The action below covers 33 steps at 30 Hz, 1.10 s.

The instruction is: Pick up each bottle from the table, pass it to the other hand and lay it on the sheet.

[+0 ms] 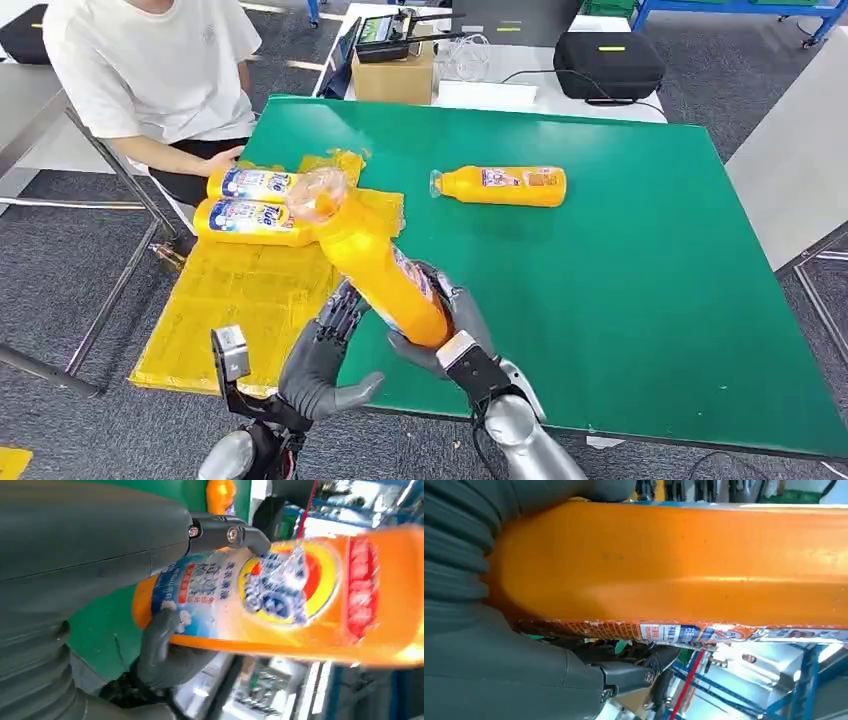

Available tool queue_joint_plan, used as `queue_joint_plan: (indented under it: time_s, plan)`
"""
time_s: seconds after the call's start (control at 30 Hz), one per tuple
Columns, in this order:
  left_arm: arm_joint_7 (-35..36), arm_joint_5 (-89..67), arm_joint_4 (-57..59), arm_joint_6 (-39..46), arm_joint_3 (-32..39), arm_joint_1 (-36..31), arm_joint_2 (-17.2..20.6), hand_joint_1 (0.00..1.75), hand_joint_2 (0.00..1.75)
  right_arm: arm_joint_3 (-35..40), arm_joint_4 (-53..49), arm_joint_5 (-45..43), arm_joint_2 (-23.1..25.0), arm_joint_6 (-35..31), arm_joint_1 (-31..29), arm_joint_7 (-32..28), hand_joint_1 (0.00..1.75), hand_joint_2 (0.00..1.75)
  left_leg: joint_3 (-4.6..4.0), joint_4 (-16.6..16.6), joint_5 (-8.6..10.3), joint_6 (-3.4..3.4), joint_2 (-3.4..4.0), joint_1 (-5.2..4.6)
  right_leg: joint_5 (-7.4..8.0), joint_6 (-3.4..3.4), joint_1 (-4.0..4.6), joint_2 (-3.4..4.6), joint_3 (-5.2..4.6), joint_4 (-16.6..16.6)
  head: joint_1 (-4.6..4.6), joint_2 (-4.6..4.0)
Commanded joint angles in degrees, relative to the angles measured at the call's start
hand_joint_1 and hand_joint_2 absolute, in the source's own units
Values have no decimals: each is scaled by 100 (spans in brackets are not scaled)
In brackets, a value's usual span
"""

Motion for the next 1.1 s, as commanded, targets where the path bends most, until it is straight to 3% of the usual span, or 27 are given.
queue_joint_plan:
  time_s: [0.03, 0.17, 0.3, 0.53, 0.57, 0.6, 0.63, 0.7, 0.8, 0.83, 1.1]
  plan:
    - [112, 563, -248, 691, -32, -246, -410, 0, 175, 1101, 463, 583, -158, -535, -73, -248, 175, 175, 12, -10, -2, 14, -13, 4, -3, -22, 9, -10, 18, -13, 2, 0]
    - [141, 847, -69, 610, -240, -358, -361, 0, 175, 1213, 469, 471, -238, -609, -121, -266, 175, 175, 13, -13, 0, 19, -17, 3, -1, -27, 10, -13, 17, -17, -2, 0]
    - [125, 1116, -17, 971, 82, -344, -485, 0, 175, 1158, 347, 438, -288, -781, -7, -264, 175, 175, 8, -13, 1, 17, -12, -1, -1, -21, 4, -9, 11, -15, -2, 0]
    - [226, 1364, 52, 309, -158, -372, -338, 0, 175, 1079, 667, 282, -242, -581, -117, -228, 175, 175, 6, -11, 0, 12, -8, 0, -2, -17, 4, -6, 6, -12, 0, 0]
    - [218, 1395, 70, 242, -168, -378, -338, 24, 175, 1068, 682, 277, -237, -563, -133, -229, 175, 175, 7, -13, 1, 14, -11, 0, -2, -20, 4, -9, 6, -14, -2, 0]
    - [218, 1395, 74, 242, -171, -377, -343, 175, 175, 1062, 680, 277, -239, -562, -146, -228, 175, 175, 14, -20, 2, 19, -17, 1, -1, -28, 8, -14, 17, -22, 0, 0]
    - [190, 1445, 113, 128, -175, -397, -344, 175, 175, 1064, 698, 268, -239, -498, -167, -228, 169, 175, 0, -10, 2, 11, -12, -1, -1, -15, 3, -10, 1, -11, -2, 0]
    - [198, 1489, 124, 54, -167, -394, -344, 175, 175, 1059, 698, 260, -237, -458, -165, -228, 7, 175, 0, -10, 2, 13, -10, -1, 0, -16, 3, -9, 0, -11, 0, 0]
    - [151, 1491, 62, -50, -145, -340, -328, 175, 175, 1025, 670, 176, -197, -349, -110, -221, 0, 175, 1, -11, 1, 13, -12, 0, -1, -18, 4, -10, 3, -13, 2, 0]
    - [133, 1494, 3, -76, -119, -277, -312, 175, 175, 1014, 603, 144, -169, -343, -49, -225, 0, 0, 7, -15, 1, 17, -15, 0, -2, -23, 5, -12, 9, -16, -2, 0]
    - [165, 1546, 137, -108, 89, -243, -378, 175, 175, 643, 261, -53, -189, -662, 249, -361, 0, 0, 0, -11, -1, 13, -12, 0, -3, -20, 5, -10, 2, -12, -2, 0]
